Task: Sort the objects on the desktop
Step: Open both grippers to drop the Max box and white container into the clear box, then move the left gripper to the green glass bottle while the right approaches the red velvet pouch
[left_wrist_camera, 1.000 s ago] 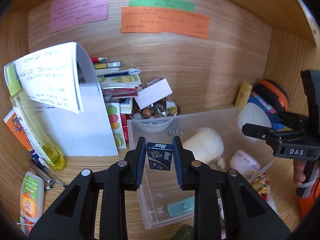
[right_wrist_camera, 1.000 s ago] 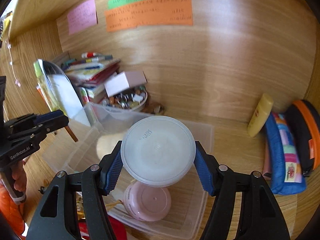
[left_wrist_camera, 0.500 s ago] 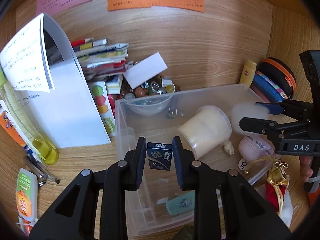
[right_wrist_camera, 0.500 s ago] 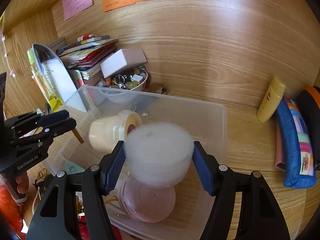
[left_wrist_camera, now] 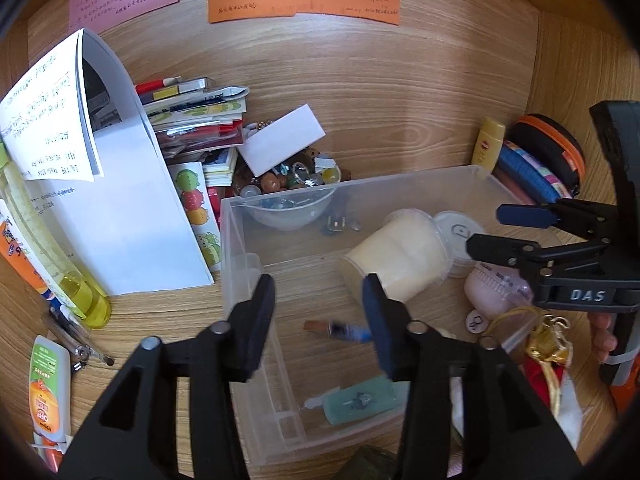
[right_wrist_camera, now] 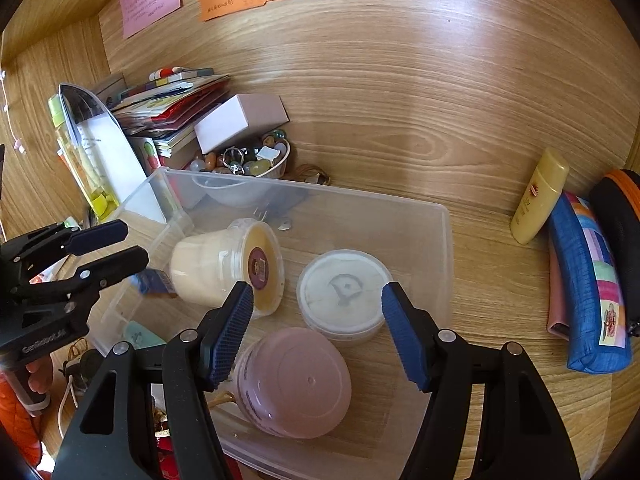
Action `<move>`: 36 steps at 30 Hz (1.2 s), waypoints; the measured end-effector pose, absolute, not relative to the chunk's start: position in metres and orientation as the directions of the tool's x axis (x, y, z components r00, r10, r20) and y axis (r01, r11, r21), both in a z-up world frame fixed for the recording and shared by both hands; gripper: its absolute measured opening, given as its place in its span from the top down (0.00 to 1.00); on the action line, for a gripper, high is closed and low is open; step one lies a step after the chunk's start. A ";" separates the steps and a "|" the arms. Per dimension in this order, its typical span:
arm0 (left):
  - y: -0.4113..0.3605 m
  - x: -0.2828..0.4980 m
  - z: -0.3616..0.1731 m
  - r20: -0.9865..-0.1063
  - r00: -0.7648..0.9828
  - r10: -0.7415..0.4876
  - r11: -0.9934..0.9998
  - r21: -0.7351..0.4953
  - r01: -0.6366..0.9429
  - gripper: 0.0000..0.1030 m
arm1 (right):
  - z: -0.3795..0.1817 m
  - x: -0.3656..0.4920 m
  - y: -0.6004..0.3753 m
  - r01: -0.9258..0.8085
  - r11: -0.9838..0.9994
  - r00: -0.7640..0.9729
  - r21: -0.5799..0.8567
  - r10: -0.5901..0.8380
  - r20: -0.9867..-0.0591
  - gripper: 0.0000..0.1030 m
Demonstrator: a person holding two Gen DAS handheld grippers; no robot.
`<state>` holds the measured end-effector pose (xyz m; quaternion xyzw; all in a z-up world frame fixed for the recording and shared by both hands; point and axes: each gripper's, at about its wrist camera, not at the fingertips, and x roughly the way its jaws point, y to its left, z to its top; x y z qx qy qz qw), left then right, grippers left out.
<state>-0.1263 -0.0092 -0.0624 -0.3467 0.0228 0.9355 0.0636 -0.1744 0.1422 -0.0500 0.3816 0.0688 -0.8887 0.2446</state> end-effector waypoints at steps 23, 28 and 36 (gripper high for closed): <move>-0.020 -0.074 -0.019 -0.522 -0.851 0.061 -0.998 -0.023 -0.057 0.06 | 0.001 -0.135 0.160 0.469 -0.878 -0.690 0.091 -0.429 -0.583 0.24; -0.037 -0.052 -0.011 -0.505 -0.863 0.019 -1.000 -0.012 -0.015 0.05 | 0.008 -0.109 0.165 0.484 -0.871 -0.705 0.081 -0.443 -0.553 0.17; -0.058 -0.029 -0.028 -0.554 -0.833 0.003 -1.000 -0.011 0.004 0.05 | -0.006 -0.076 0.159 0.523 -0.848 -0.664 0.088 -0.470 -0.581 0.17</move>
